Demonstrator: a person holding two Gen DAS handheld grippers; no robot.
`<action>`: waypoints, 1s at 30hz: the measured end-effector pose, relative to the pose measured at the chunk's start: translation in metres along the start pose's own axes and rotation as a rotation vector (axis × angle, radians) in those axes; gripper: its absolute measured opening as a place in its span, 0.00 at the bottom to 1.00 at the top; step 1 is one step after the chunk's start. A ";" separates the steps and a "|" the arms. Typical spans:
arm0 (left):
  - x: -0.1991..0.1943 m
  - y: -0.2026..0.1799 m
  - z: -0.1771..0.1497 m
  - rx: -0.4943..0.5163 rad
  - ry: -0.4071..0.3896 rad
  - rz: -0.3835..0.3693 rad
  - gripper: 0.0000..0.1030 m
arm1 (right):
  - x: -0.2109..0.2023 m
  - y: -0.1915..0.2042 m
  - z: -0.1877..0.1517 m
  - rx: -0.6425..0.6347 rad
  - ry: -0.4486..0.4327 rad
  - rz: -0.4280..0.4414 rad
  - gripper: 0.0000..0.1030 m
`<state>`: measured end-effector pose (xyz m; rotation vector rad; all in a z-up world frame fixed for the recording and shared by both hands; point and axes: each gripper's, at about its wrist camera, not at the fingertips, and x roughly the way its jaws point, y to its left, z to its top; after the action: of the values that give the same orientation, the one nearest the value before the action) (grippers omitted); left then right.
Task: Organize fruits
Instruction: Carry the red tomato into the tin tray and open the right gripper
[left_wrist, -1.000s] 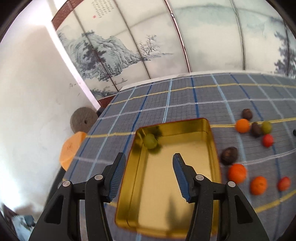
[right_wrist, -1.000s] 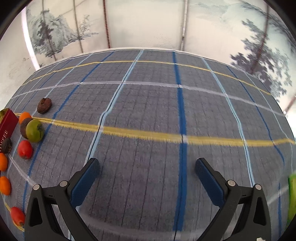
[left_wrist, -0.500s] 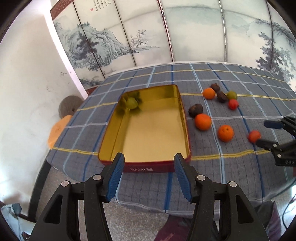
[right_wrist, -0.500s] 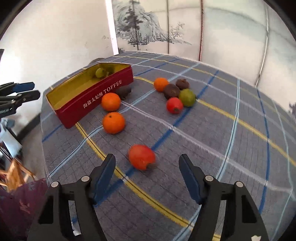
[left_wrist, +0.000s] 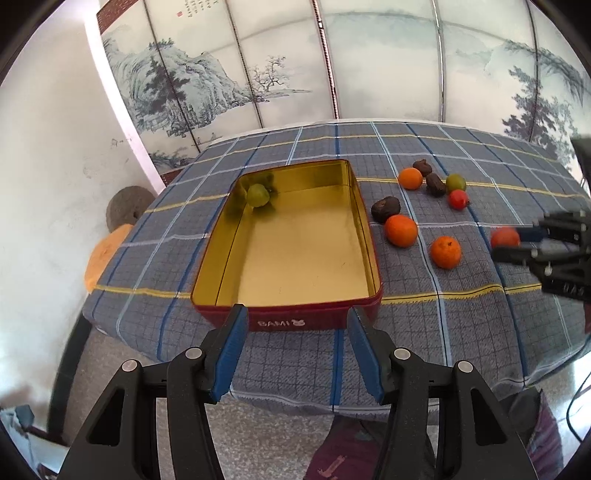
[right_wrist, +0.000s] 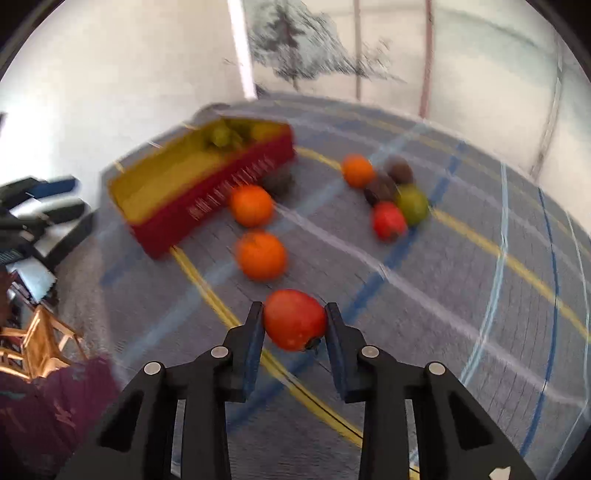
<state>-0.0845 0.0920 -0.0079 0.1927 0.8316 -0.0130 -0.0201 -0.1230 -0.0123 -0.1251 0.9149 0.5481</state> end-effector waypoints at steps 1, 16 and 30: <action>0.000 0.004 -0.002 -0.012 0.001 -0.011 0.55 | -0.005 0.009 0.010 -0.021 -0.017 0.011 0.29; -0.007 0.057 -0.017 -0.146 0.033 0.000 0.65 | 0.094 0.104 0.148 -0.123 0.042 0.173 0.30; -0.005 0.061 -0.026 -0.144 0.065 -0.022 0.86 | 0.160 0.128 0.182 -0.067 0.125 0.137 0.31</action>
<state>-0.1018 0.1565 -0.0110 0.0490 0.8961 0.0327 0.1238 0.1102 -0.0097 -0.1595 1.0326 0.7046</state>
